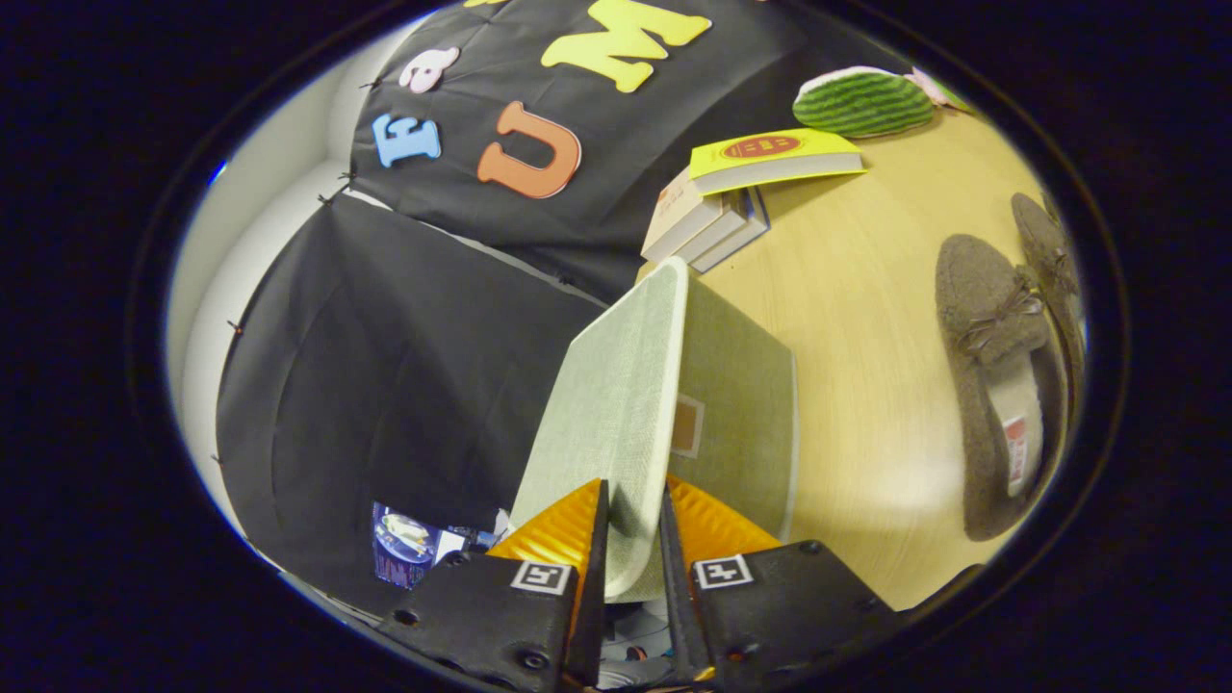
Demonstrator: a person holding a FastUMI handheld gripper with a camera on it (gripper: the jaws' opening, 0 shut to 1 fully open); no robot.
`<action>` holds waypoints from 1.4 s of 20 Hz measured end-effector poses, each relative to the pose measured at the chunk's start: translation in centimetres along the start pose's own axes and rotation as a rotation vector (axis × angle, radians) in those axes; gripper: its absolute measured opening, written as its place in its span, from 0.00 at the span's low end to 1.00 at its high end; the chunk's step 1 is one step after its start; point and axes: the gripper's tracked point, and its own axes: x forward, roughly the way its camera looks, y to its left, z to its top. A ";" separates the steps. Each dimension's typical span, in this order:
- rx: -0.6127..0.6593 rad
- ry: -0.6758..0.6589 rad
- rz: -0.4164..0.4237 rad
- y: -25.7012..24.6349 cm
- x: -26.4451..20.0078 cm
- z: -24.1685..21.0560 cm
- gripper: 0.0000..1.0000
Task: Open the storage box then place both shoes into the box .Put the left shoe in first, then the right shoe, with the right side of both shoes facing outward in a uniform manner.
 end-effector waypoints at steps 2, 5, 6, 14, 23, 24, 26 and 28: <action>0.002 -0.018 0.015 0.9 -0.3 0.4 0.17; 0.006 -0.044 0.049 3.1 -0.9 0.8 0.08; 0.012 -0.049 0.068 4.1 -0.9 0.9 0.06; -0.042 -0.074 0.148 12.8 -0.7 1.8 0.06; -0.233 0.019 0.139 22.0 5.3 -0.7 0.08; -0.249 0.025 0.141 22.7 6.1 -1.0 0.10; -0.288 0.030 0.146 23.7 7.2 -1.6 0.16; -0.300 0.045 0.135 23.6 8.6 -2.0 0.29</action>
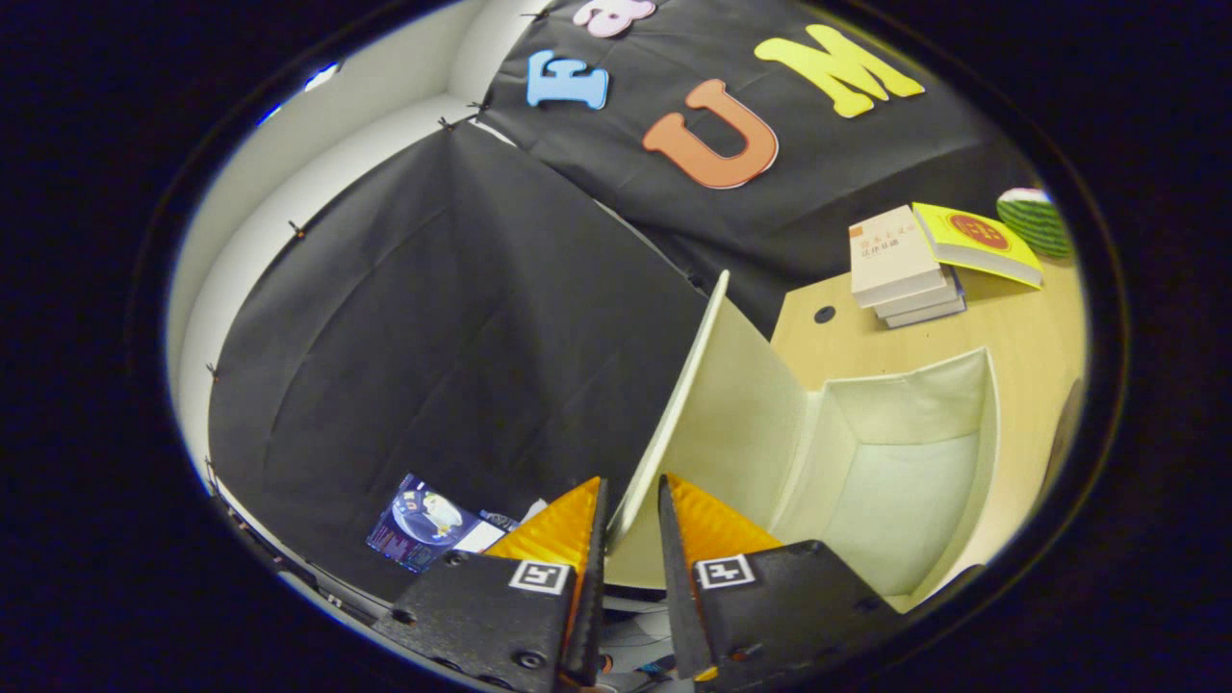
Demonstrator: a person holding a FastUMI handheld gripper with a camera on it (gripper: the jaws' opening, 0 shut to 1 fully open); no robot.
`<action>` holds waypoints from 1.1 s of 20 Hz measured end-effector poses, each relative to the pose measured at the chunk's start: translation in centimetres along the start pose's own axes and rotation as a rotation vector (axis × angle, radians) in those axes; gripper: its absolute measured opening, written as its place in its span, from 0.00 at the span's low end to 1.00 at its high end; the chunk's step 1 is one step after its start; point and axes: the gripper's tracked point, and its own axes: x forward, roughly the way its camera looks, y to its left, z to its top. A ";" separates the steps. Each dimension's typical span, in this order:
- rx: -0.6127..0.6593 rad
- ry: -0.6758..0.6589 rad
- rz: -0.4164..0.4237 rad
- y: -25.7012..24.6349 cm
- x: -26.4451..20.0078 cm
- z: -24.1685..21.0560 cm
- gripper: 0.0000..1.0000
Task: Open the storage box then place both shoes into the box .Put the left shoe in first, then the right shoe, with the right side of both shoes facing outward in a uniform manner.
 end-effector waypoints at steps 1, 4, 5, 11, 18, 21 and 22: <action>-0.005 0.007 -0.003 0.3 0.4 0.0 0.40; -0.055 -0.006 -0.036 0.0 1.0 0.3 0.66; -0.086 -0.016 -0.047 -0.1 0.6 0.3 0.74; -0.249 -0.124 -0.221 -5.2 -3.3 2.5 1.00; -0.432 -0.133 -0.455 -11.8 -13.1 2.6 1.00; -0.476 -0.126 -0.619 -16.0 -18.6 3.1 1.00; -0.483 -0.129 -0.658 -17.0 -20.2 3.2 1.00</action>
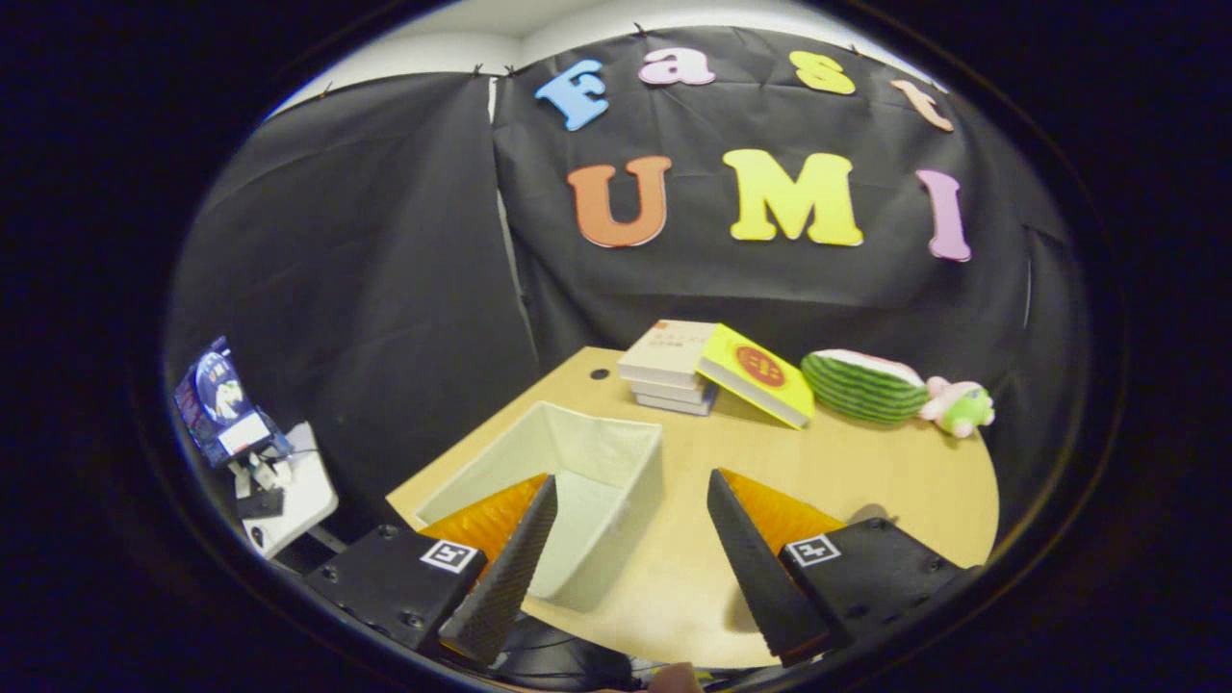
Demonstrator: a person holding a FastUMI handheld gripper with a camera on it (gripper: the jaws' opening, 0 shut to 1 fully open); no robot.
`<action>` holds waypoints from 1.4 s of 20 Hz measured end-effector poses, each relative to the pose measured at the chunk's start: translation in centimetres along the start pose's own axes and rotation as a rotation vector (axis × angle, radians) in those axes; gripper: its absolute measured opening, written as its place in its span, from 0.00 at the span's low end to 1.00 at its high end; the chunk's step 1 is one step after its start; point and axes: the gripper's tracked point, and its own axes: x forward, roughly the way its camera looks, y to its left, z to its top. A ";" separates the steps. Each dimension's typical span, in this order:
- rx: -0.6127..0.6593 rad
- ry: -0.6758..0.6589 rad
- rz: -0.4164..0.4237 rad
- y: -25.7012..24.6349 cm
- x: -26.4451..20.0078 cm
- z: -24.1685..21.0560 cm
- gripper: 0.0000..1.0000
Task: Open the storage box then place both shoes into the box .Put the left shoe in first, then the right shoe, with the right side of both shoes facing outward in a uniform manner.
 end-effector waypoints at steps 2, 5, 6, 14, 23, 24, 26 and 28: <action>-0.017 0.026 -0.045 -2.8 -1.0 -1.4 1.00; 0.011 0.065 -0.101 -7.0 -1.4 -3.3 1.00; 0.044 0.097 -0.115 -8.2 -1.4 -4.3 1.00; 0.257 0.388 -0.168 -14.3 0.0 -12.3 1.00; 0.351 0.615 -0.107 -15.3 4.3 -17.8 0.97; 0.353 0.631 -0.106 -15.4 4.8 -18.2 0.95; 0.366 0.650 -0.103 -15.6 5.5 -18.7 0.90; 0.378 0.668 -0.102 -15.8 6.1 -19.1 0.85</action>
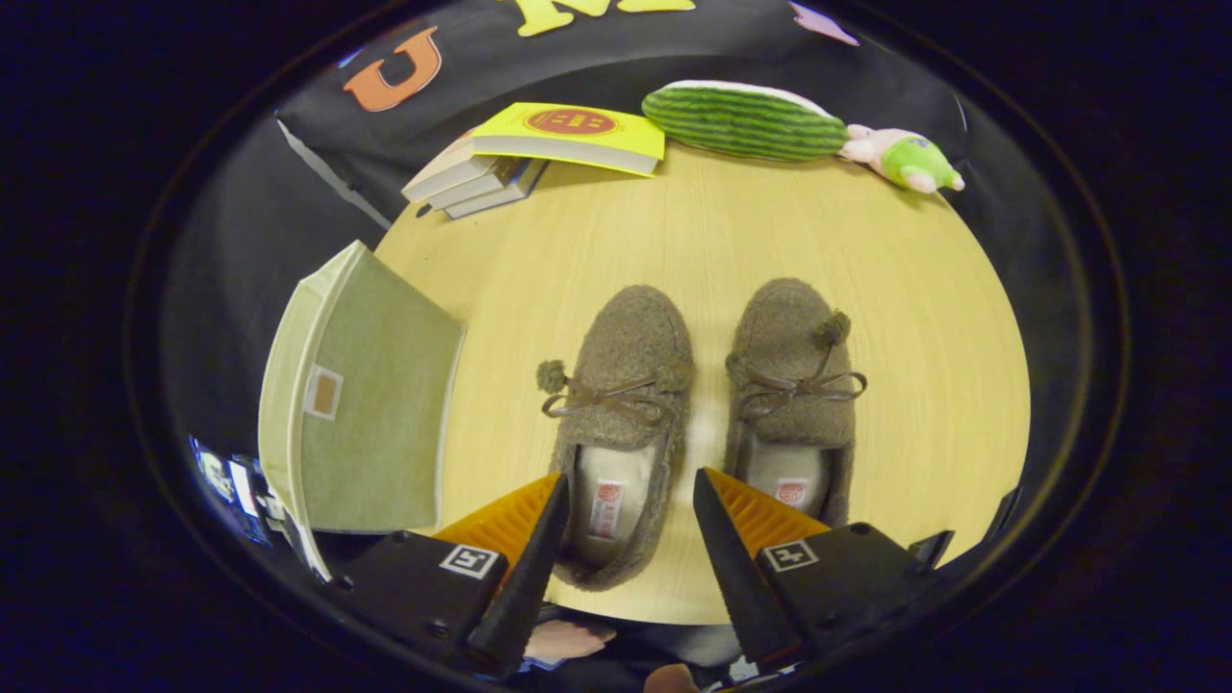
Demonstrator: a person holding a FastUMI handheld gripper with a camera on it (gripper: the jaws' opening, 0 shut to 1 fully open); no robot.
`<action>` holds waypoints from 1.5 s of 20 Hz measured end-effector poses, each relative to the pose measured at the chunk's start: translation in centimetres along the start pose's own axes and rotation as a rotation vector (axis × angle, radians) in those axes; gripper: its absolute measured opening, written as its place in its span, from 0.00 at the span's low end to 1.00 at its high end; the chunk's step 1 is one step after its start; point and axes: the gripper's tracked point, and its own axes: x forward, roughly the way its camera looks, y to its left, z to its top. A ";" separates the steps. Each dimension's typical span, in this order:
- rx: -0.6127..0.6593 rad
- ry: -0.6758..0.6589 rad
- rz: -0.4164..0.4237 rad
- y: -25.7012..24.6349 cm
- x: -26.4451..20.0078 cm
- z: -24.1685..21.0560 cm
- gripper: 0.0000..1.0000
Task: Open the storage box then place both shoes into the box .Put the left shoe in first, then the right shoe, with the right side of both shoes facing outward in a uniform manner.
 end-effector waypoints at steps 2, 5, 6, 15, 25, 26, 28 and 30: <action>0.005 0.037 0.019 0.1 0.9 -0.5 0.77; 0.018 0.076 0.035 0.0 2.1 -0.5 0.65; 0.025 0.080 0.027 -0.3 2.5 -0.4 0.60; 0.129 0.083 0.045 -1.4 3.2 -0.7 0.15; 0.374 -0.003 0.267 4.0 -2.0 0.4 0.06; 0.376 -0.021 0.278 4.8 -3.0 0.9 0.06; 0.368 -0.062 0.290 6.6 -5.4 1.9 0.06; 0.345 -0.104 0.297 8.9 -8.2 2.3 0.06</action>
